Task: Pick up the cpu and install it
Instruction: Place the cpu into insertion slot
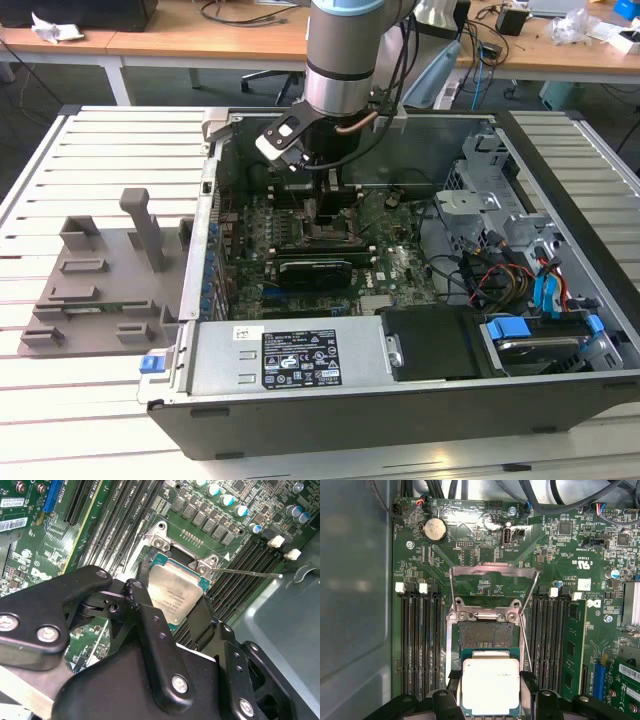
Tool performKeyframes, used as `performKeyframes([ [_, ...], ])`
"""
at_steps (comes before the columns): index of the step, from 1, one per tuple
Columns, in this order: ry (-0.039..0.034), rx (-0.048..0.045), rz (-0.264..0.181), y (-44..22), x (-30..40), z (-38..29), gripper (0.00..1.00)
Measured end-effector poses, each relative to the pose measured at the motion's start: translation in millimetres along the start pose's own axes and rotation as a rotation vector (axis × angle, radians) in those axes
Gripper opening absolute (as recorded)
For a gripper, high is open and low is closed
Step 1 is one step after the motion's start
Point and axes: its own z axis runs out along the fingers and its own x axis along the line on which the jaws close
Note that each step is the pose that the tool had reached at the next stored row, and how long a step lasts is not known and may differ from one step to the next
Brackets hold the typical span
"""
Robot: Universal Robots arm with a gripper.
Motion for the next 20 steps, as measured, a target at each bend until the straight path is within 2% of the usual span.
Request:
performKeyframes([
  [20, -0.0001, -0.0001, 0.000, 0.2, 0.2, 5.1, 0.55],
])
